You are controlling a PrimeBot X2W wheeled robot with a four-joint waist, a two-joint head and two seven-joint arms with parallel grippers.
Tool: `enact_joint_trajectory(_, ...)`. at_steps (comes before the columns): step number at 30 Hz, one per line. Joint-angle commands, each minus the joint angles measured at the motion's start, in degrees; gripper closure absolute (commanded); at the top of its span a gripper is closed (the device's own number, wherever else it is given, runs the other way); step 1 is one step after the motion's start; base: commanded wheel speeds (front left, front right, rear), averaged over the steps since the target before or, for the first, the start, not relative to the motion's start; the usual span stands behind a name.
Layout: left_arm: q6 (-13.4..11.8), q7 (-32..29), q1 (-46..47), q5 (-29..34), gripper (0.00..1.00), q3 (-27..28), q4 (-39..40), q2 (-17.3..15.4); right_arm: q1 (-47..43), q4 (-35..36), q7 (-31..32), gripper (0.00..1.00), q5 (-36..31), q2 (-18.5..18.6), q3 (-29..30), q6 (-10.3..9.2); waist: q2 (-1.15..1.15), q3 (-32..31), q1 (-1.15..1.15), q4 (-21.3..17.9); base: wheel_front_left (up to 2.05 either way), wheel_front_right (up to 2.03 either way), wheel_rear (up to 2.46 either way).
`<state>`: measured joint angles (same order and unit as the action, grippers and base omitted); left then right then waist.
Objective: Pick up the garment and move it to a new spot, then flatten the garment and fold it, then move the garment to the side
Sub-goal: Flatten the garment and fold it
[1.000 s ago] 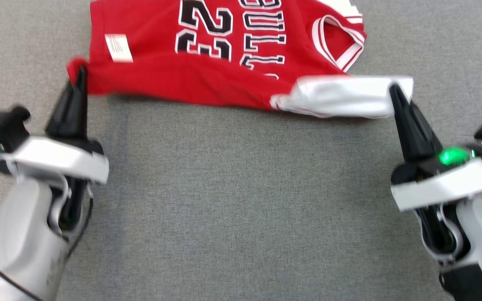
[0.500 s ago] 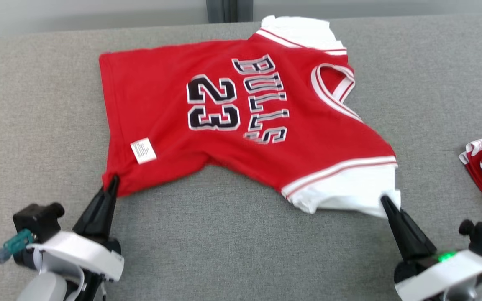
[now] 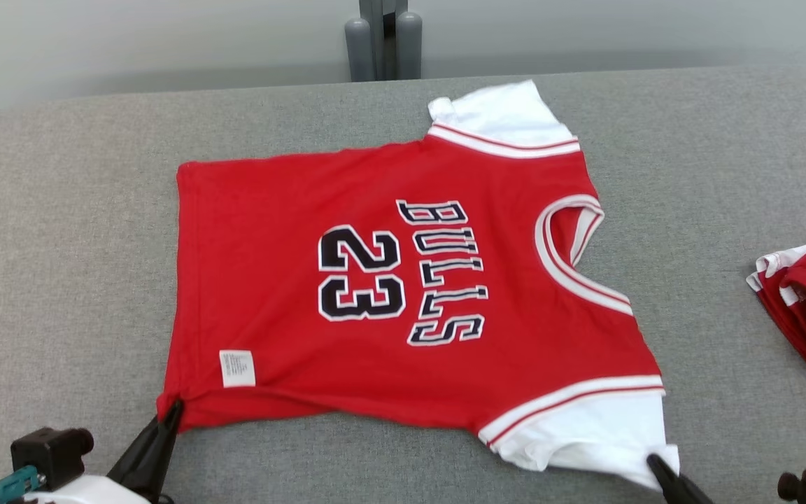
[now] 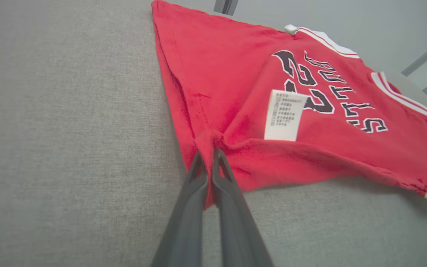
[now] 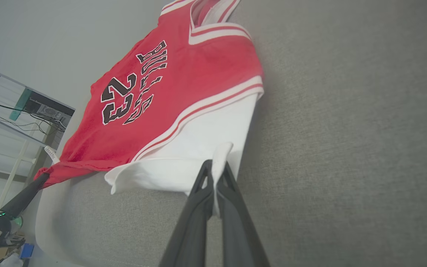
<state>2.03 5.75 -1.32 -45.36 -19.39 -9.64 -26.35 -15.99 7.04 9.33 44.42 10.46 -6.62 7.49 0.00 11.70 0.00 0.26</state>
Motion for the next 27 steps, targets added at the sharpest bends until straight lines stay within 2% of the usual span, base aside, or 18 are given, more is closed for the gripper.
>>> enact_joint_trajectory(1, -0.7, -0.9, -1.5, -0.6, 1.00, 0.4, 1.1, -1.1, -2.0, 1.6, 2.0, 1.00, 0.4, -0.6, 0.9, 0.00, 0.00, -0.4, 0.00, -0.2, 0.00, 0.00, 0.00)
enact_joint_trajectory(7, -2.1, -5.1, -5.6, -2.5, 1.00, 0.9, 5.4, -3.8, -7.2, 7.0, 9.1, 1.00, 0.7, -3.0, 3.1, 0.00, 0.00, -0.8, 0.00, -1.1, 0.00, 0.00, 0.00)
enact_joint_trajectory(14, -4.1, -9.9, -9.1, -4.9, 1.00, 1.7, 10.3, -6.5, -9.9, 12.2, 14.3, 1.00, -1.0, -4.8, 5.7, 0.00, 0.00, -0.7, 0.00, -2.1, 0.00, 0.00, 0.00)
enact_joint_trajectory(20, -6.1, -10.7, -8.7, -5.1, 1.00, 3.2, 14.3, -7.5, -4.8, 15.6, 13.1, 1.00, -5.6, -4.6, 7.1, 0.00, 0.00, 0.0, 0.00, -2.2, 0.00, 0.00, 0.00)
enact_joint_trajectory(27, -6.9, -10.7, -3.6, -5.0, 1.00, 3.5, 14.9, -6.1, 5.1, 11.0, 11.8, 1.00, -9.7, -3.4, 5.0, 0.00, 0.00, 0.9, 0.00, -0.7, 0.00, 0.00, 0.00)
